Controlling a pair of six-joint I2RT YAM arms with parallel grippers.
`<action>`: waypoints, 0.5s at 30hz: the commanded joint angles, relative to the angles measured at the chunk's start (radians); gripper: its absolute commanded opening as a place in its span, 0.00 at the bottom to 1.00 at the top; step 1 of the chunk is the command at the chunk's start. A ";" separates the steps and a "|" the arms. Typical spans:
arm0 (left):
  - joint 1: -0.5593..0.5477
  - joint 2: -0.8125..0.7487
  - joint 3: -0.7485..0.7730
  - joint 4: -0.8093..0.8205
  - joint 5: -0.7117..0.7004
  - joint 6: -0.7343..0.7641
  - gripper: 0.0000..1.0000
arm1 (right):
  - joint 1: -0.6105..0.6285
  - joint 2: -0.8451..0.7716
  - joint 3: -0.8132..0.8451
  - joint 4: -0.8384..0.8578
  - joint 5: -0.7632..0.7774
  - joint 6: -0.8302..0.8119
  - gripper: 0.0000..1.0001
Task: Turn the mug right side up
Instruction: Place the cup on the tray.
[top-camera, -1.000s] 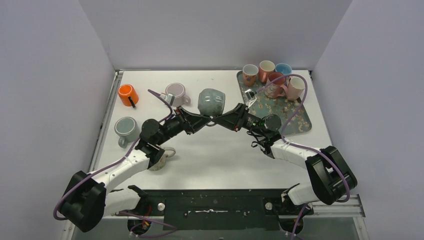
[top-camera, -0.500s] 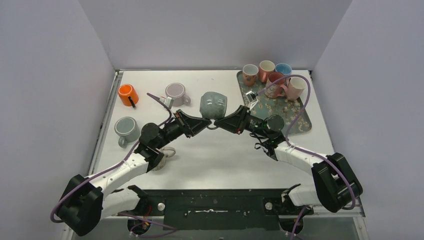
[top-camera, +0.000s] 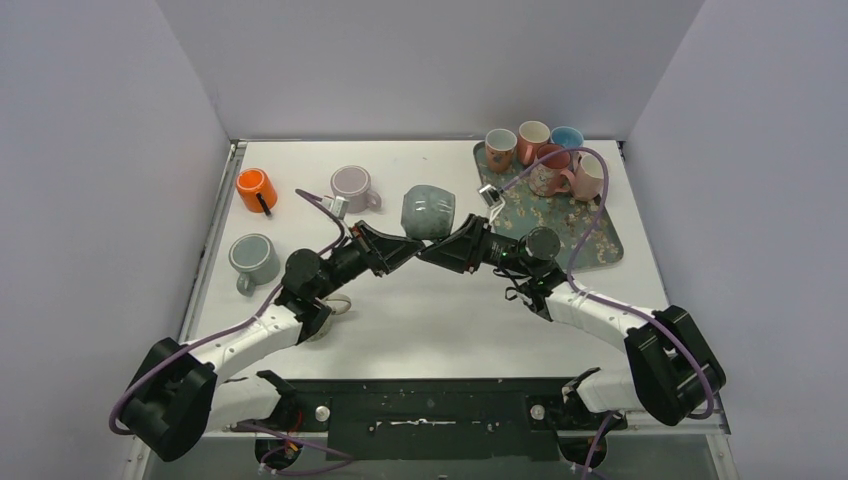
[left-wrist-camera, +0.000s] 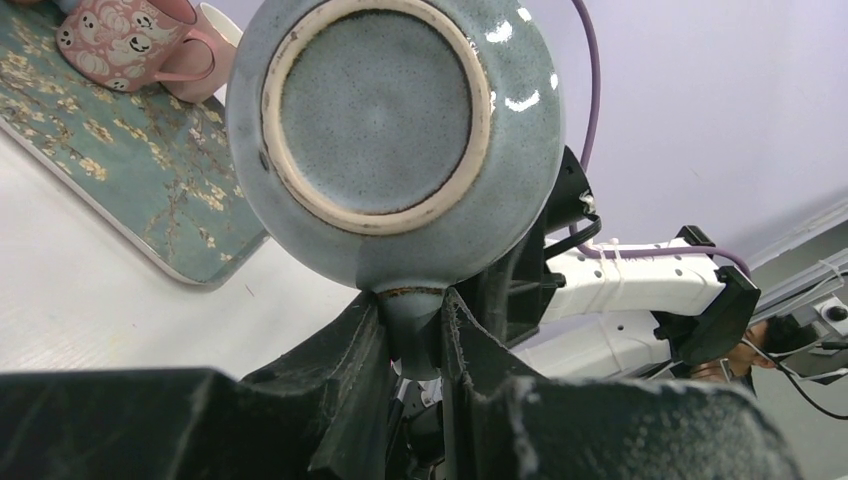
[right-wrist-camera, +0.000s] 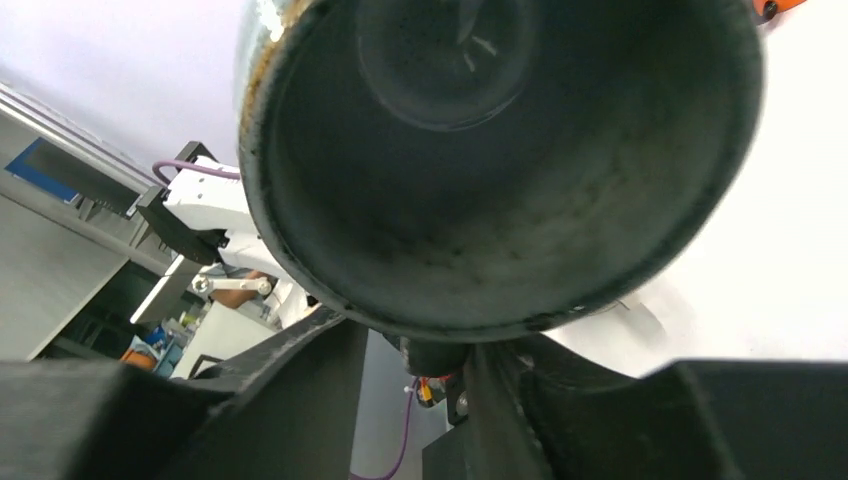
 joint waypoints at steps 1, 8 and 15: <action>-0.016 0.007 0.031 0.224 0.023 -0.006 0.00 | 0.019 -0.016 0.062 0.050 -0.012 -0.024 0.41; -0.019 0.032 0.024 0.262 0.025 0.000 0.00 | 0.016 -0.039 0.038 0.049 0.112 -0.014 0.00; -0.020 -0.016 0.062 0.068 0.016 0.067 0.14 | -0.011 -0.055 0.017 0.041 0.130 -0.052 0.00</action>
